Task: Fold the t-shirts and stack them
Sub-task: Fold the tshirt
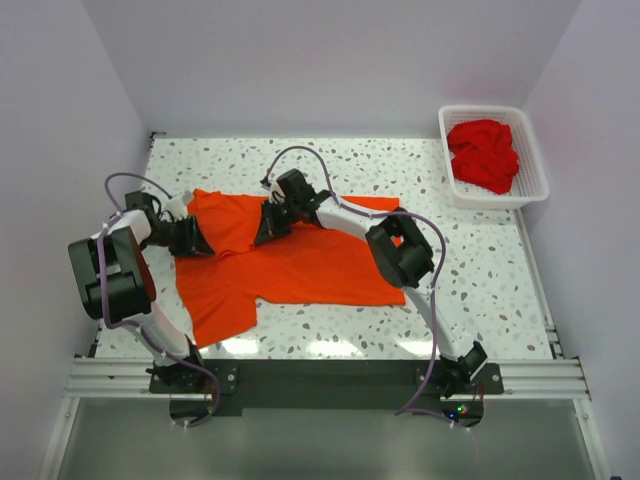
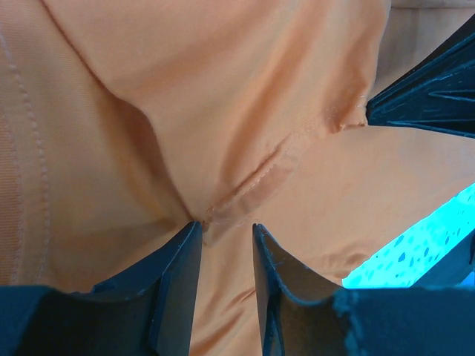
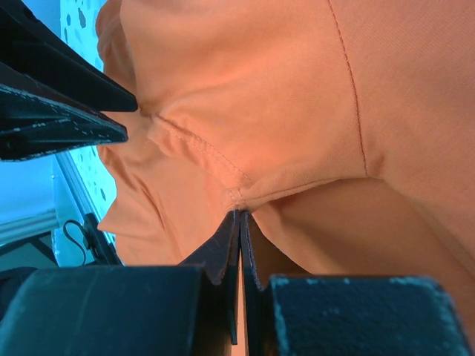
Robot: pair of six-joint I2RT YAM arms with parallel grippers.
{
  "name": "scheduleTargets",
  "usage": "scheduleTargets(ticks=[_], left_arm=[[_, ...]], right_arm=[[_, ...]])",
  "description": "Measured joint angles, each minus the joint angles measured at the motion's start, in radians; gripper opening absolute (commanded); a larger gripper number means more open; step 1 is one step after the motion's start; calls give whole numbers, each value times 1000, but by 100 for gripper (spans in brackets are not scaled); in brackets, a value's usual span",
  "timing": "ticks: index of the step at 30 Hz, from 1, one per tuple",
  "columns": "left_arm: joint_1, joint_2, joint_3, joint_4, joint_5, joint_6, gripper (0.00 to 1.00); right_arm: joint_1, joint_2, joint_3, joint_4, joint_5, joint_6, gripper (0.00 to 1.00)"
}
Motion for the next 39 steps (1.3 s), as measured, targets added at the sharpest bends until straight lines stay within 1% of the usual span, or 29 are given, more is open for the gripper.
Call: scheduleTargets(ticks=[9,29,39], left_arm=[[-54,14,-18,9,-34,-23,38],[-40,12,-21,-3,-56,-28,40],[-40,2,-29,-3,-105,-32,37]], right_arm=[[0,0,0,9,0,1,0],[-8,0,-10,17,0,5,0],[-8,0,-21,23,0,12,0]])
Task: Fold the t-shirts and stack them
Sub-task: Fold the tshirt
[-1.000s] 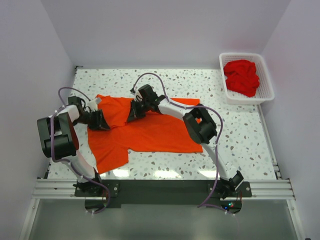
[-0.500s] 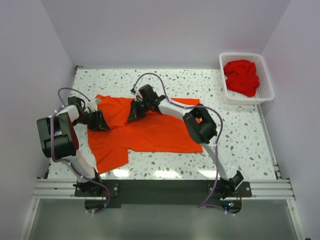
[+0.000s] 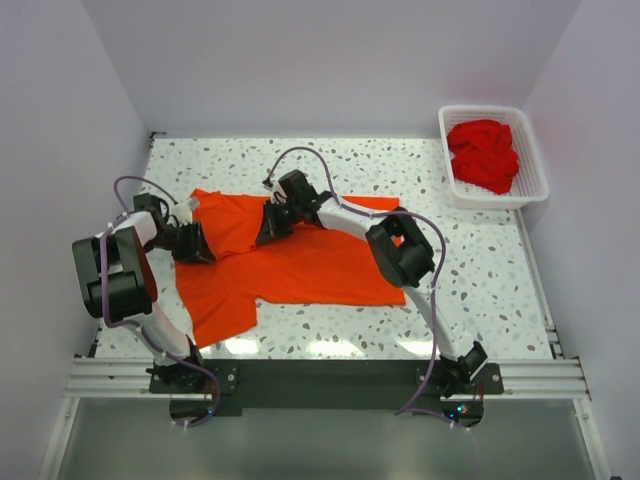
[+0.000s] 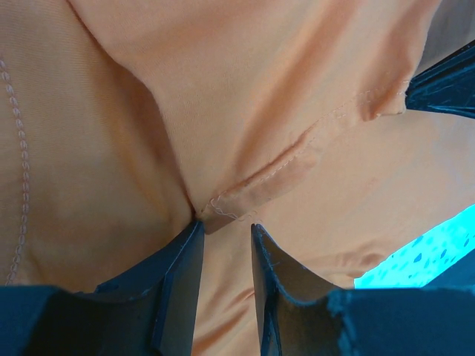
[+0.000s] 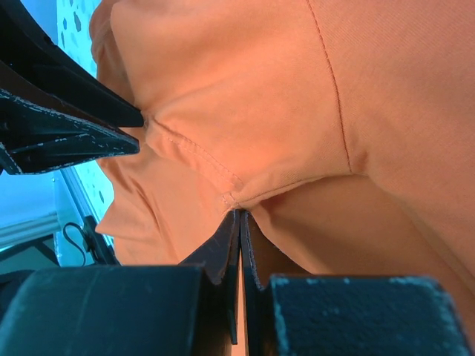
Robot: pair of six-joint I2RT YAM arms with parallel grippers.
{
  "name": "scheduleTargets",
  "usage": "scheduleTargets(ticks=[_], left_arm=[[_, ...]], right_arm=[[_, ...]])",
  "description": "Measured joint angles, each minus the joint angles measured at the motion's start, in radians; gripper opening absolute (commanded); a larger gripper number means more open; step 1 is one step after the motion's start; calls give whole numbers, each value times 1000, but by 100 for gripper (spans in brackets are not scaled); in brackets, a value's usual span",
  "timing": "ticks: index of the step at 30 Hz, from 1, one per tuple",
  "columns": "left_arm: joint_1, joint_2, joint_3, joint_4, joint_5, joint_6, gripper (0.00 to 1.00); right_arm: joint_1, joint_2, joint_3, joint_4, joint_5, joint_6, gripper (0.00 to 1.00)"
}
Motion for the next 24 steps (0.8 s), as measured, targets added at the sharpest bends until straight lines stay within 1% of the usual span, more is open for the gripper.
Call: scheduleTargets(ticks=[7,9,15,16,18,19,21,22,24], left_arm=[[0,-2,-2,5,-22,-26,36],[-2,-3,-2,6,-28,-32,35],[-17,-5,-2,14,-69,-48,20],[-17,-5,-3,15,-74,-49,15],[-18,-5,-3,16,-85,-51,11],[-18,-6,-3,16,-89,-51,7],[-18,-8,-3,16,-95,-51,4],[-18,-10,-4,16,-97,-51,0],[-19,-19,-5,16,-98,-51,0]], right_arm=[[0,0,0,4,-3,6,0],[0,0,-4,10,-4,7,0],[0,0,-21,19,-9,14,0],[0,0,-21,21,-13,14,0],[0,0,-21,24,-19,14,0],[0,0,-23,28,-21,14,0],[0,0,-27,31,-22,14,0],[0,0,-29,32,-22,14,0],[0,0,-34,33,-22,14,0]])
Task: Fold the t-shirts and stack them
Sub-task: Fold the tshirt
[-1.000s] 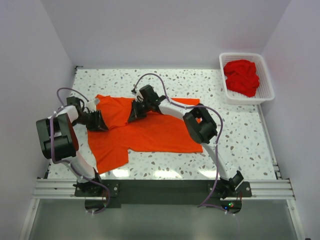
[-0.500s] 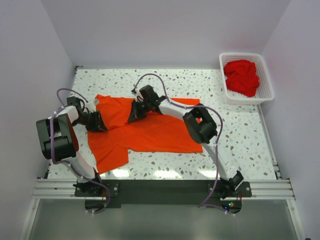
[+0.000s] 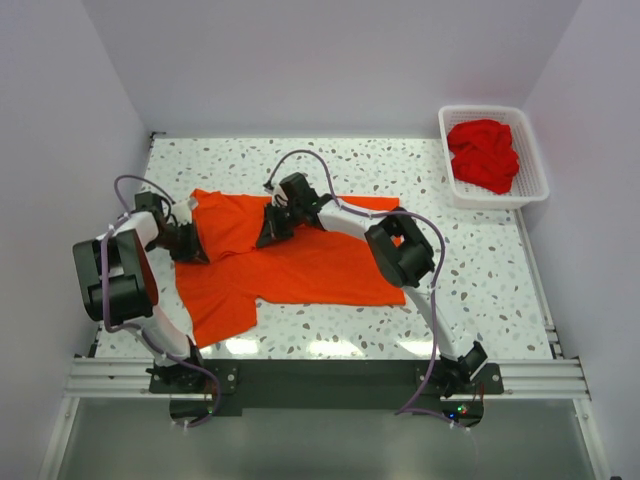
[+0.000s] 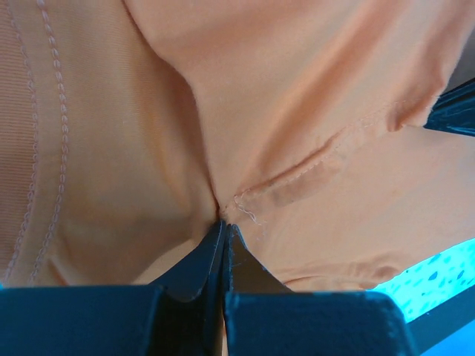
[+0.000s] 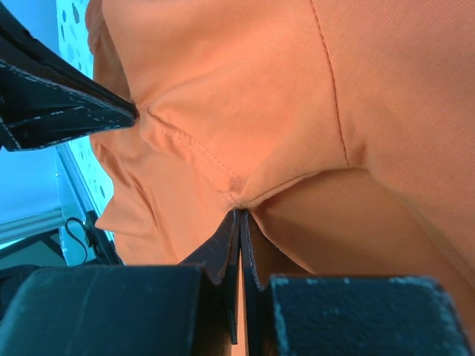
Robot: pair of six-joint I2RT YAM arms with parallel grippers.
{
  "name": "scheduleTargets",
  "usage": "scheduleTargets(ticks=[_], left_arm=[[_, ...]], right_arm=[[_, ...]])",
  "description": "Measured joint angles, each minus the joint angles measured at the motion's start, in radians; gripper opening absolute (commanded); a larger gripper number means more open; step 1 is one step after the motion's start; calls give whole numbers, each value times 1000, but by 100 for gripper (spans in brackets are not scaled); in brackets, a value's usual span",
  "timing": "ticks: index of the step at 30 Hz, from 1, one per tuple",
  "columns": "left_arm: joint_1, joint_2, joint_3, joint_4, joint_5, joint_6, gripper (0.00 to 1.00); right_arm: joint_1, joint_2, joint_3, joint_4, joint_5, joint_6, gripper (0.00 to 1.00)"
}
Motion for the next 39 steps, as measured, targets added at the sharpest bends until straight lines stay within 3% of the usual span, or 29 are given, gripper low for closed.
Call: scheduleTargets(ticks=[11,14,19,29,32,39], left_arm=[[-3,-133,-4,-5,22,0,0],[-4,-135,-4,-11,24,6,24],[-40,-128,-4,-10,17,10,42],[-197,-116,-4,8,-125,25,47],[-229,-116,0,6,-197,76,57],[-284,-108,21,2,-296,194,60]], right_arm=[[0,0,-8,23,-10,6,0],[0,0,-13,27,-18,8,0],[0,0,-15,32,-25,15,0],[-4,0,-16,40,-25,22,0],[-7,0,-16,40,-25,23,0],[-12,0,-23,42,-25,30,0]])
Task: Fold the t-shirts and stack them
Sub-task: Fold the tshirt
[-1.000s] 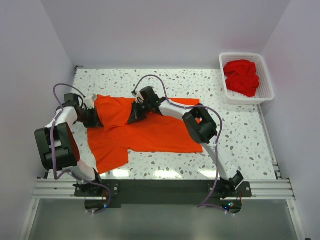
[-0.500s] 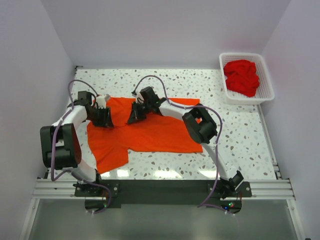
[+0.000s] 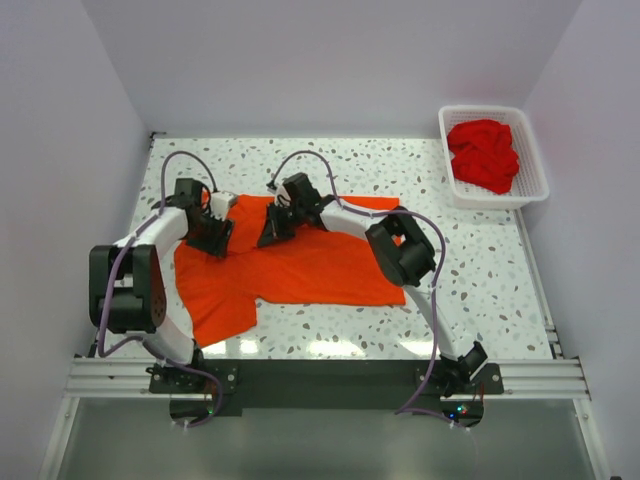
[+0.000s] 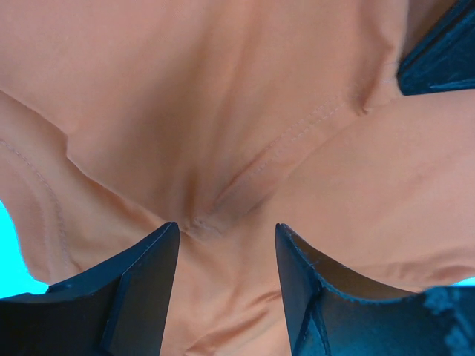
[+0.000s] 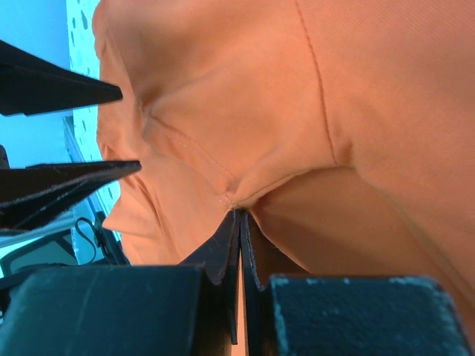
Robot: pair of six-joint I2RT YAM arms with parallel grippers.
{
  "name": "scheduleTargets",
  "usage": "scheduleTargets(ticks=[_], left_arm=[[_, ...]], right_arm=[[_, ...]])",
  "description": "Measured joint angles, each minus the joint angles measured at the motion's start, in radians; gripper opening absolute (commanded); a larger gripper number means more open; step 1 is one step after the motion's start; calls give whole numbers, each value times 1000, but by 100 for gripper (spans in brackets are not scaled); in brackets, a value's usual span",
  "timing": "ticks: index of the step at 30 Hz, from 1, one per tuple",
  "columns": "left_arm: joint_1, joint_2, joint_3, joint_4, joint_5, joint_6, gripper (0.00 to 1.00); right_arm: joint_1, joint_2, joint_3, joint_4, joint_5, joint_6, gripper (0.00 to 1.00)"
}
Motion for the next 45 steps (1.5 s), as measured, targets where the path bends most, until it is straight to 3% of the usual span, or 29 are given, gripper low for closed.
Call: scheduleTargets(ticks=[12,21,26,34,38,41,45], left_arm=[[-60,72,11,6,-68,53,53],[-61,73,20,19,-125,50,32],[-61,72,33,20,-145,50,12],[-61,56,70,-15,-129,49,0],[-61,43,70,-44,-108,49,0],[-61,43,70,-60,-96,48,0],[-61,43,69,-66,-91,48,0]], right_arm=[[-1,0,-9,6,0,14,0],[-1,0,-9,7,0,15,0],[-1,0,-9,7,0,16,0],[-1,0,-10,17,-2,25,0],[-2,-1,-23,34,-4,36,1],[-3,-1,-26,37,-10,51,27],[-4,-1,-26,47,-13,71,37]])
